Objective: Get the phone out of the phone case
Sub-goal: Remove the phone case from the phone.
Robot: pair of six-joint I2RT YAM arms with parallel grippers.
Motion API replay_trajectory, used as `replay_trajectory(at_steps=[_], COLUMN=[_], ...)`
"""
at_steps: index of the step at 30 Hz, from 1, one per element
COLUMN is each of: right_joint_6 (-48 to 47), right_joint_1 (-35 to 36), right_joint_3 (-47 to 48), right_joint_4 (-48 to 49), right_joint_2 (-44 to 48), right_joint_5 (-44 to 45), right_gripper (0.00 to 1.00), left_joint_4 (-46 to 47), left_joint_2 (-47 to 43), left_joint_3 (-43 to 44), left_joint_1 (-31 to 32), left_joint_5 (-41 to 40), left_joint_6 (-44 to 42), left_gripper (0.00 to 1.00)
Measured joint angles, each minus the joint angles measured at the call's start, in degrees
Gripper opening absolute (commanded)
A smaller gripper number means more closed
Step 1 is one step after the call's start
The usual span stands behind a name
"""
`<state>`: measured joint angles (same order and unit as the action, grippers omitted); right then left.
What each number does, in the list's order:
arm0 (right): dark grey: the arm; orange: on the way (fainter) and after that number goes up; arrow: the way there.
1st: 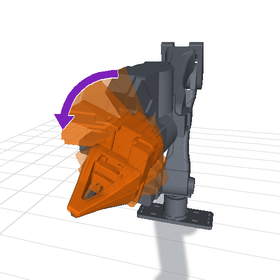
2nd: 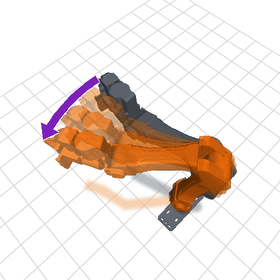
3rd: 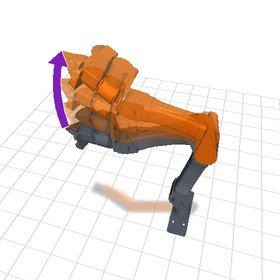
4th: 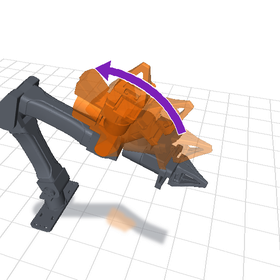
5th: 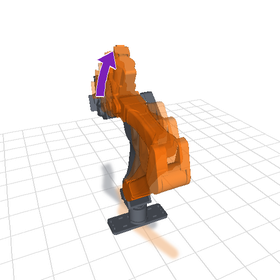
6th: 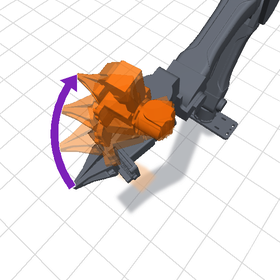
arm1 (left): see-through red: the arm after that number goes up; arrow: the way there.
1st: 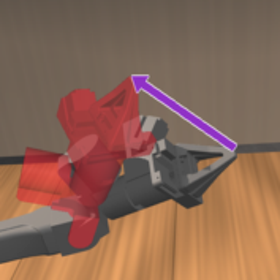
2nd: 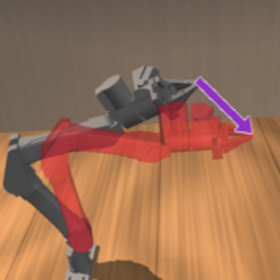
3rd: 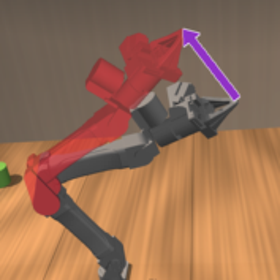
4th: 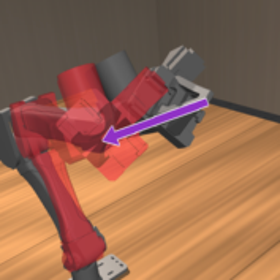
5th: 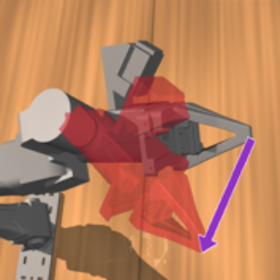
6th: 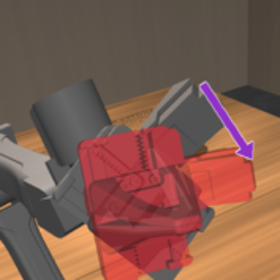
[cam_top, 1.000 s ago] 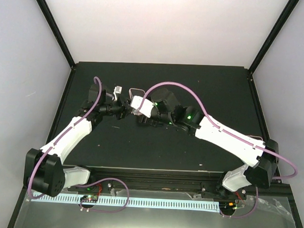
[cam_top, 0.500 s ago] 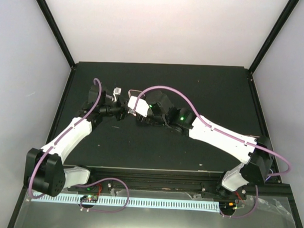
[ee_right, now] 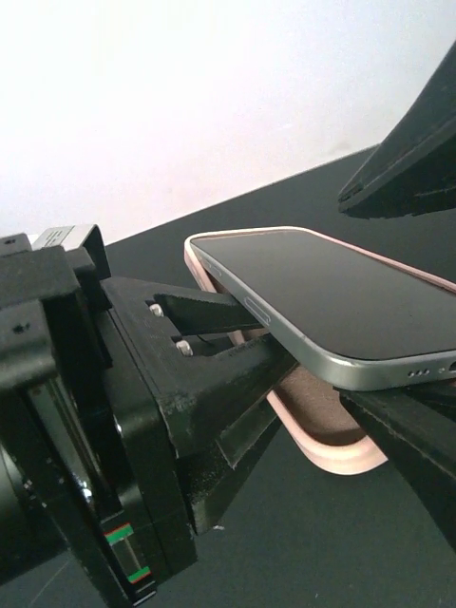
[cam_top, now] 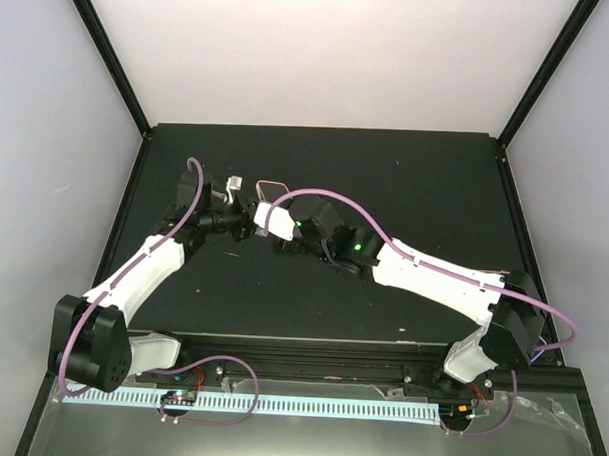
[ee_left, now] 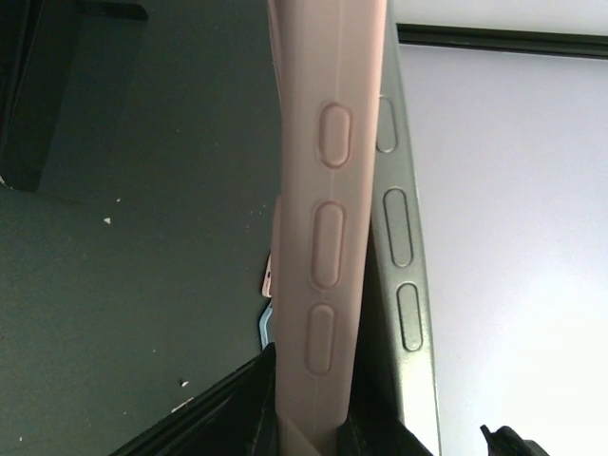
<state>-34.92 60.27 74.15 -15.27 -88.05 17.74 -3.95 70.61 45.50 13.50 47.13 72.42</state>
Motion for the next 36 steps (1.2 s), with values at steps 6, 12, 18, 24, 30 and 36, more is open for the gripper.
replay_trajectory(at_steps=[6, 12, 18, 24, 30, 36], right_joint_6=[-2.62, -4.98, -5.66, -4.72, -3.72, -2.01], right_joint_1=[0.42, 0.76, 0.96, 0.76, -1.29, -2.95], right_joint_3=[-0.68, -0.7, -0.55, 1.03, 5.27, 8.07], right_joint_4=[2.27, 3.56, 3.34, 1.03, -2.19, -3.1], right_joint_2=[-0.33, -1.27, -1.51, -1.51, -1.22, 0.37], right_joint_5=[1.68, 2.99, 3.87, 3.85, 3.06, 3.13], right_gripper=[0.41, 0.21, 0.01, 0.01, 0.01, 0.01], left_joint_4=[1.66, 2.54, 3.34, 3.1, -0.24, -4.42], left_joint_2=[0.02, 0.02, 0.02, 0.02, 0.13, 0.79], left_joint_3=[-0.11, -0.11, -0.35, -0.35, -0.44, -0.44], left_joint_1=[0.0, 0.0, 0.0, 0.02, -0.04, -0.17], left_joint_5=[-0.07, -0.37, -0.74, -0.79, -2.34, -5.27], left_joint_6=[0.7, 0.79, 1.18, 0.83, -6.08, -11.3], left_gripper=[0.02, 0.01, 0.01, 0.02, 0.01, 0.02])
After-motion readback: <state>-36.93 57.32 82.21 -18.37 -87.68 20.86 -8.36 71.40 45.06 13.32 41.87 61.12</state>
